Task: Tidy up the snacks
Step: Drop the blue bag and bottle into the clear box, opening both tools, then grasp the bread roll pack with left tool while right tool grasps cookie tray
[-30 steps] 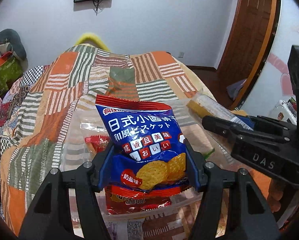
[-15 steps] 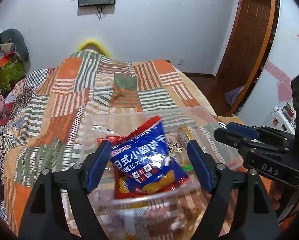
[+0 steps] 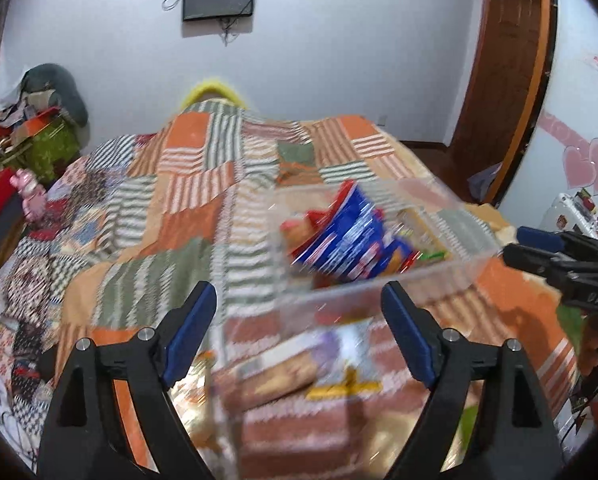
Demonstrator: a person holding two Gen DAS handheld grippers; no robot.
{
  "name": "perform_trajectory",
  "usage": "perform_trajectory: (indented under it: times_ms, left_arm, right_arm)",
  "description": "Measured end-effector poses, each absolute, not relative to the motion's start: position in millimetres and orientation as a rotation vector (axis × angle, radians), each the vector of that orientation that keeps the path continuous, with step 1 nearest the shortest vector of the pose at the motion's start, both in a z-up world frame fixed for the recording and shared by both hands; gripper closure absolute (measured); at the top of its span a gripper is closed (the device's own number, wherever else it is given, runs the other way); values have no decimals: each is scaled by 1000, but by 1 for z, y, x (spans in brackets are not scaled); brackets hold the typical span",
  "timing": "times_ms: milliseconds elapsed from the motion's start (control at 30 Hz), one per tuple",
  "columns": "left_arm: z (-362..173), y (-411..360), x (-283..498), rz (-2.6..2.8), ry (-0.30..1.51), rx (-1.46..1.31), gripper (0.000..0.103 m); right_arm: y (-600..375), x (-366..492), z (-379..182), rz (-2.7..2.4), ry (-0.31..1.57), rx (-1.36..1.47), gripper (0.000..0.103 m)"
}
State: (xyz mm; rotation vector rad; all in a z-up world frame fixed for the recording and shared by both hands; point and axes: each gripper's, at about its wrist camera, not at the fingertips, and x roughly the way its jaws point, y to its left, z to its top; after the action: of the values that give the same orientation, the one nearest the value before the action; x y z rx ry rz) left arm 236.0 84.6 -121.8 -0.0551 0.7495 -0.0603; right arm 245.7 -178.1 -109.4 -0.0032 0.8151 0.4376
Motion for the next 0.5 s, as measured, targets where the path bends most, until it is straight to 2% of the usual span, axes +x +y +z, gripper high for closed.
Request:
perform_trajectory:
  times_ms: [167,500]
  left_arm:
    - [-145,120,214,0,813,-76,18]
    - [-204,172,195,87,934,-151,18]
  right_arm:
    - [-174,232,-124,445,851,17,30]
    - [-156,215,-157,431,952,22,20]
